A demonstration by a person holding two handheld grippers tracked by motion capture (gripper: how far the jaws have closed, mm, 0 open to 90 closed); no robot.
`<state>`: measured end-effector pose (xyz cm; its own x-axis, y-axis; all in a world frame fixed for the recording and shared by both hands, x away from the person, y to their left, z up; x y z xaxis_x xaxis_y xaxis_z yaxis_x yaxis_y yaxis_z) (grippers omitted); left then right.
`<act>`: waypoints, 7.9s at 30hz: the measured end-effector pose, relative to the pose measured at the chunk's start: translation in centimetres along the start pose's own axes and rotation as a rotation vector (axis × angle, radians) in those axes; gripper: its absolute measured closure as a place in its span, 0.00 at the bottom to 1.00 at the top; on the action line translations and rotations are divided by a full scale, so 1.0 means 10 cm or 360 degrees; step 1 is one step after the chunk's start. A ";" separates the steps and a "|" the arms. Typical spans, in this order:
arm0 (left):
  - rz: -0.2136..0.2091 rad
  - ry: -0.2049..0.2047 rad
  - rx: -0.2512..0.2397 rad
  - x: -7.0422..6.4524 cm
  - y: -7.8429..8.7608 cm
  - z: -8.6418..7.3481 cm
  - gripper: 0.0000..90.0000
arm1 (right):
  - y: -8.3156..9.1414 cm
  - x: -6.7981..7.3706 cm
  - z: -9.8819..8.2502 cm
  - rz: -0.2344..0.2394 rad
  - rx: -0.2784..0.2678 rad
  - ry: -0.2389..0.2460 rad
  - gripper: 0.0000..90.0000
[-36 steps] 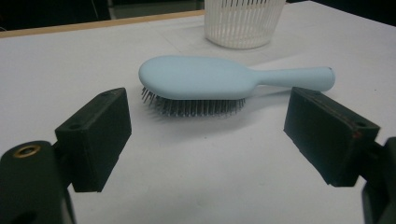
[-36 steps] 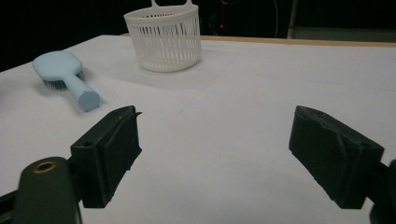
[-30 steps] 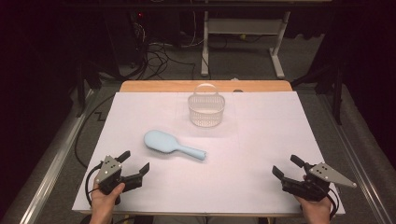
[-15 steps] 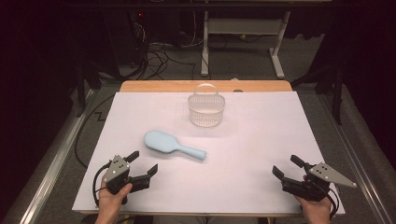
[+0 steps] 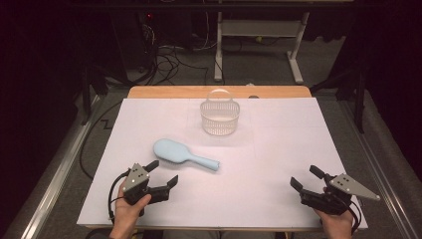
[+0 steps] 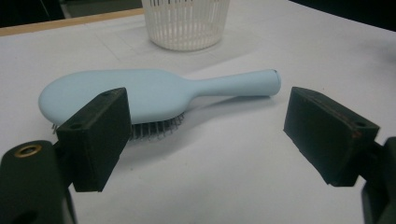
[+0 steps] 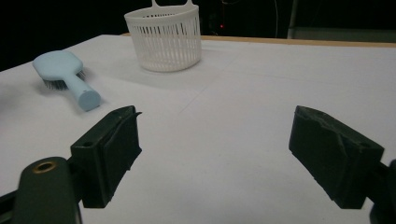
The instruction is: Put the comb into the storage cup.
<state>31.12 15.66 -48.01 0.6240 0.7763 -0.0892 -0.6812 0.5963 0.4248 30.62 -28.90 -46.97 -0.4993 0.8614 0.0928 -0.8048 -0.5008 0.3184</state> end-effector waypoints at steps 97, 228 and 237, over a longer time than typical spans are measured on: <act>-0.0159 -0.0050 0.0138 -0.35 -0.91 0.65 0.26 | -0.01 -0.01 -0.01 0.0015 0.0012 -0.0021 0.18; -0.0250 -0.0055 0.0930 -0.46 -0.77 0.18 1.00 | -0.02 0.00 -0.02 0.0059 0.0029 -0.0056 0.19; -0.0230 -0.0038 0.0923 -0.41 -0.67 0.16 1.00 | -0.02 -0.01 -0.02 0.0058 0.0028 -0.0064 0.19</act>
<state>33.73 8.16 -49.07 0.7077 0.6868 -0.1654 -0.2727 0.4816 0.8328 30.75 -28.89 -47.19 -0.5145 0.8456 0.1420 -0.7806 -0.5305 0.3304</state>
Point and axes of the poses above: each handheld gripper's, and its own axes: y roughly backward along the jaws, z roughly out of its top, x roughly to its left, the point moved 6 cm from there along -y, roughly forward along the jaws, and after that the axes turned 1 degree about x, right-handed, at the moved point
